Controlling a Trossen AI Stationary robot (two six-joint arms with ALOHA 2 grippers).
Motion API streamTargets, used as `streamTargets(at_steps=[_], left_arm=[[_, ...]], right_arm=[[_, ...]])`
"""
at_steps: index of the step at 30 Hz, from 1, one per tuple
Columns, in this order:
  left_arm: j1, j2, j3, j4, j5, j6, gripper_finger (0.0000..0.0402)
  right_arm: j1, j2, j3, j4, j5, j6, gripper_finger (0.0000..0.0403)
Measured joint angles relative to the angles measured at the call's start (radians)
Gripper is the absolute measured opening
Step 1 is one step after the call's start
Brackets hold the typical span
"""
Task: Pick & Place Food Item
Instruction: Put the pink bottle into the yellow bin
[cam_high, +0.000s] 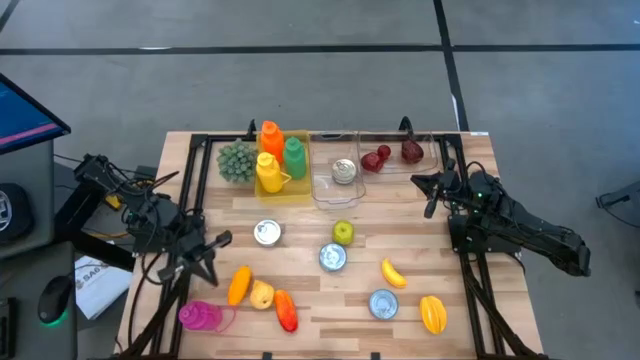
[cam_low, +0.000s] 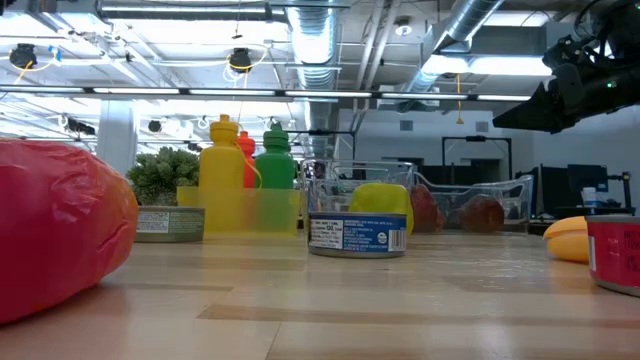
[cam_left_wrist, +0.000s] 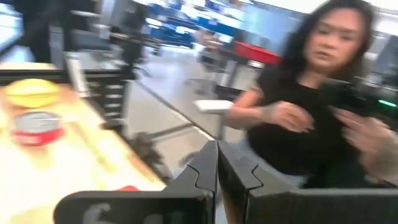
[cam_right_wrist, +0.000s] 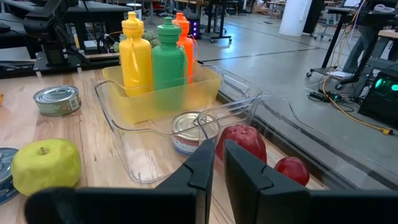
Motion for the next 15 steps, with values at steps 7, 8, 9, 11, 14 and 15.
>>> streamTargets(at_steps=[7, 8, 9, 11, 14, 15], left_arm=[[-0.004, 0.007, -0.002, -0.056, -0.341, -0.196, 0.0000], [-0.003, 0.012, -0.001, -0.086, -0.355, -0.215, 0.0000], [-0.003, 0.021, 0.001, -0.120, -0.362, -0.237, 0.0000], [-0.004, 0.051, 0.012, -0.175, -0.373, -0.293, 0.0000], [-0.004, 0.114, 0.036, -0.213, -0.381, -0.342, 0.0000], [-0.004, 0.138, 0.049, -0.211, -0.381, -0.343, 0.0000]], right_arm=[[0.000, 0.000, 0.000, 0.000, 0.000, 0.000, 0.0033], [0.000, 0.000, 0.000, 0.000, 0.000, 0.000, 0.0033], [0.000, 0.000, 0.000, 0.000, 0.000, 0.000, 0.0033], [0.000, 0.000, 0.000, 0.000, 0.000, 0.000, 0.0033], [0.000, 0.000, 0.000, 0.000, 0.000, 0.000, 0.0033], [0.000, 0.000, 0.000, 0.000, 0.000, 0.000, 0.0033]])
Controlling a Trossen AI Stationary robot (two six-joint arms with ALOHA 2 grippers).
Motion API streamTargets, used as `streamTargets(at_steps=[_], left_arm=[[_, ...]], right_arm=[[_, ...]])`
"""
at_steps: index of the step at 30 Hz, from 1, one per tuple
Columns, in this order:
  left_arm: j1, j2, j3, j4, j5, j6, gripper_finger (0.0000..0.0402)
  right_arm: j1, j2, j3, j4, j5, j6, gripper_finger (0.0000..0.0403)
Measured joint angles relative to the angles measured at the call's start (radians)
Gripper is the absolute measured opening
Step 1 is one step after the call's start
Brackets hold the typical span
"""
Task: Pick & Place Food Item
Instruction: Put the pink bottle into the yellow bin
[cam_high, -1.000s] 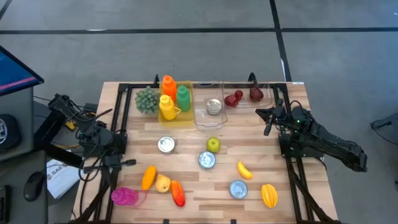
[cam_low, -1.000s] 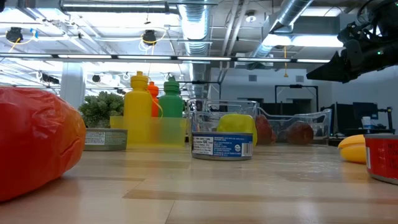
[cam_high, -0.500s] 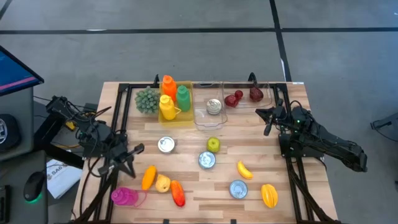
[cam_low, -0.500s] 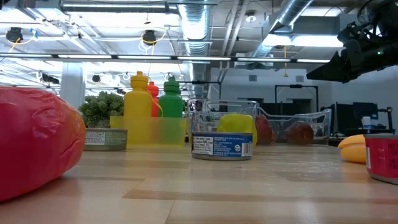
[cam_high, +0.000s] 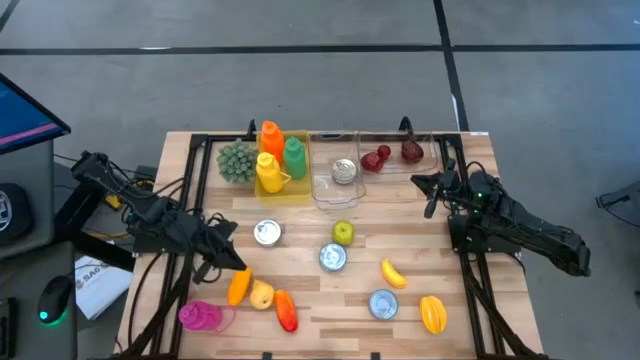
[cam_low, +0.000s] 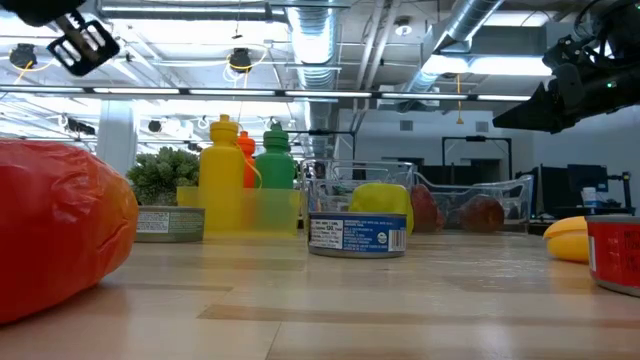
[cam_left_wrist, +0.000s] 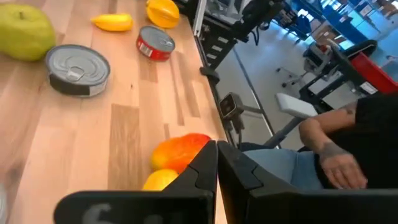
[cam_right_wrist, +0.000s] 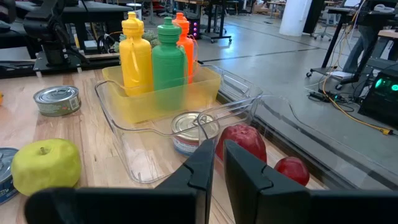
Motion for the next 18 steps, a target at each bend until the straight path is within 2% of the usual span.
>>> streamTargets(at_steps=[5, 13, 18], left_arm=[[0.000, 0.088, 0.107, -0.054, 0.003, -0.005, 0.0000], [-0.004, 0.203, 0.377, -0.528, 0.004, -0.243, 0.0000], [-0.037, 0.280, 0.510, -0.698, 0.049, -0.393, 0.0000]], right_arm=[[0.000, 0.000, 0.000, 0.000, 0.000, 0.000, 0.0033], [0.000, 0.000, 0.000, 0.000, 0.000, 0.000, 0.0033], [0.000, 0.000, 0.000, 0.000, 0.000, 0.000, 0.0033]])
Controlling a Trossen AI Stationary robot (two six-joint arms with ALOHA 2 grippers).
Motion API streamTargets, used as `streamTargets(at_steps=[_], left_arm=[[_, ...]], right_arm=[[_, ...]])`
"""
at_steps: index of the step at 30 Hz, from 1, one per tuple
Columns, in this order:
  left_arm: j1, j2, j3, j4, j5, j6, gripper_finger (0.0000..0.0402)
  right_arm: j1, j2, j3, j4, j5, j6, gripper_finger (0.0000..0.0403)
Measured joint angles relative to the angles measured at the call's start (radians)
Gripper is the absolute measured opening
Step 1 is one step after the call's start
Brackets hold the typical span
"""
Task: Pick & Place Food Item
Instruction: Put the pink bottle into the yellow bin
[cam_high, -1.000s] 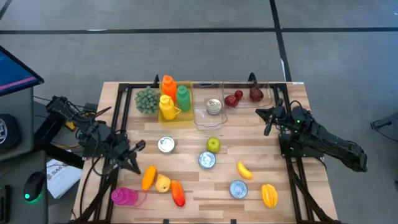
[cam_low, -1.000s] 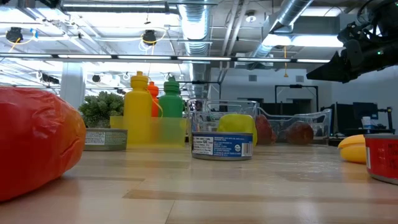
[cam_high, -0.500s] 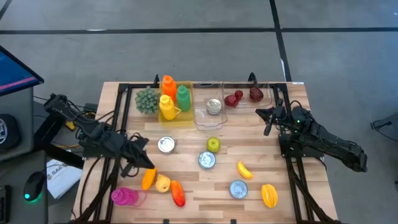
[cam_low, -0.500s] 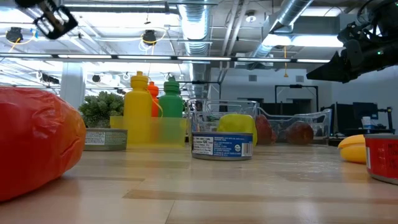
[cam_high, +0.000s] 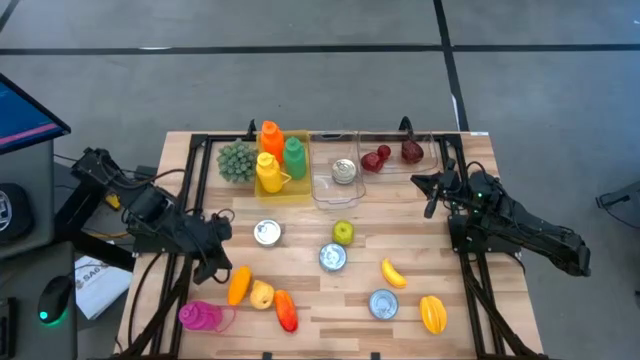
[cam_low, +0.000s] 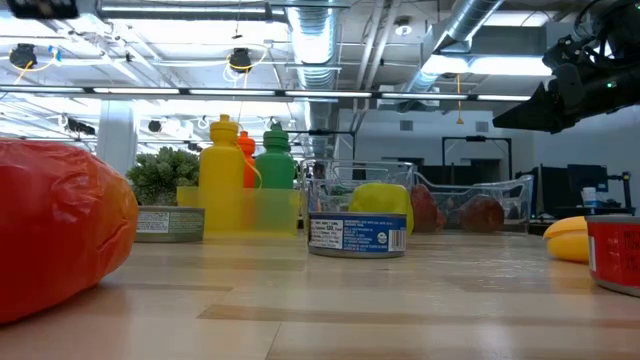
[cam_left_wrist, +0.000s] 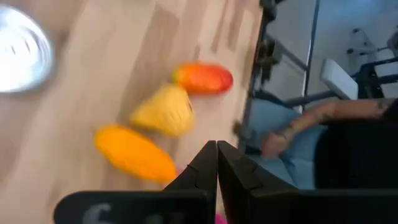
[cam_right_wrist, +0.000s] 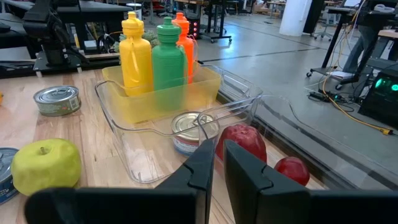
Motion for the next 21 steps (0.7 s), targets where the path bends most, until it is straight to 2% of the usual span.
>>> streamTargets(at_steps=[5, 13, 16, 21], left_arm=[[-0.074, 0.057, 0.074, -0.142, 0.084, -0.211, 0.0000], [-0.203, 0.110, 0.078, -0.305, 0.311, -0.611, 0.0000], [-0.211, 0.125, 0.078, -0.281, 0.369, -0.673, 0.0000], [-0.194, 0.125, 0.078, -0.179, 0.381, -0.720, 0.0000]], right_arm=[[0.000, 0.000, 0.000, 0.000, 0.000, 0.000, 0.0033], [0.000, 0.000, 0.000, 0.000, 0.000, 0.000, 0.0033], [0.000, 0.000, 0.000, 0.000, 0.000, 0.000, 0.0033], [0.000, 0.000, 0.000, 0.000, 0.000, 0.000, 0.0033]])
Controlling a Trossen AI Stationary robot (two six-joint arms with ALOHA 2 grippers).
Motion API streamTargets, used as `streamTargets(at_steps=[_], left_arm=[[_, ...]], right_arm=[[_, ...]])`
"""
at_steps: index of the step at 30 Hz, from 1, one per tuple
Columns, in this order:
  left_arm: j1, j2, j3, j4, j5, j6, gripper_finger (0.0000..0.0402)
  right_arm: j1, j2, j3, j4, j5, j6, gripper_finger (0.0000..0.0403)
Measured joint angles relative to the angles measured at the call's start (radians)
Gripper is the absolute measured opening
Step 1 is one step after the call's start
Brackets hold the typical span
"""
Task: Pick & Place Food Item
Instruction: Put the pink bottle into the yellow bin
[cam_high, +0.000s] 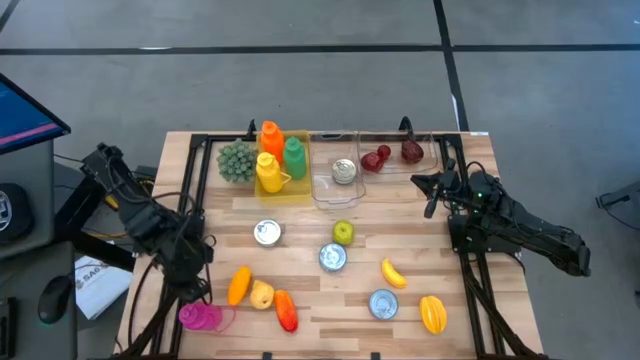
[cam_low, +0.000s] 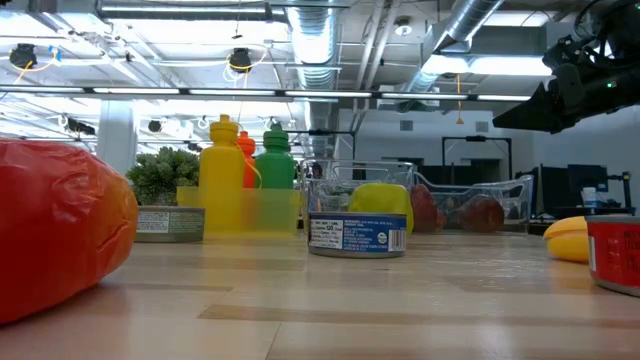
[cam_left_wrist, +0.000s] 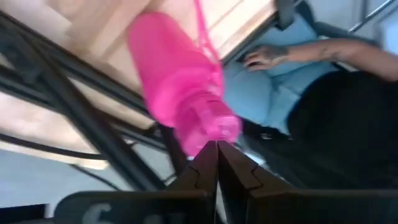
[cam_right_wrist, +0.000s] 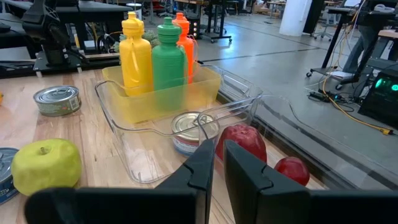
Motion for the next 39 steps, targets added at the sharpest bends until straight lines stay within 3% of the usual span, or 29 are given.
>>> streamTargets(at_steps=[4, 11, 21, 28, 34, 39], left_arm=[[0.016, 0.000, 0.000, 0.044, 0.012, -0.126, 0.0000], [-0.002, 0.036, 0.000, 0.180, 0.177, -0.275, 0.0000], [-0.089, 0.097, 0.009, 0.349, 0.175, -0.435, 0.0000], [-0.211, 0.111, 0.114, 0.215, 0.015, -0.459, 0.0000], [-0.214, 0.108, 0.193, -0.004, -0.020, -0.453, 0.0000], [-0.214, 0.119, 0.170, -0.022, -0.106, -0.315, 0.0000]], right_arm=[[0.000, 0.000, 0.000, 0.000, 0.000, 0.000, 0.0033], [0.000, 0.000, 0.000, 0.000, 0.000, 0.000, 0.0033], [0.000, 0.000, 0.000, 0.000, 0.000, 0.000, 0.0033], [0.000, 0.000, 0.000, 0.000, 0.000, 0.000, 0.0033], [0.000, 0.000, 0.000, 0.000, 0.000, 0.000, 0.0033], [0.000, 0.000, 0.000, 0.000, 0.000, 0.000, 0.0033]])
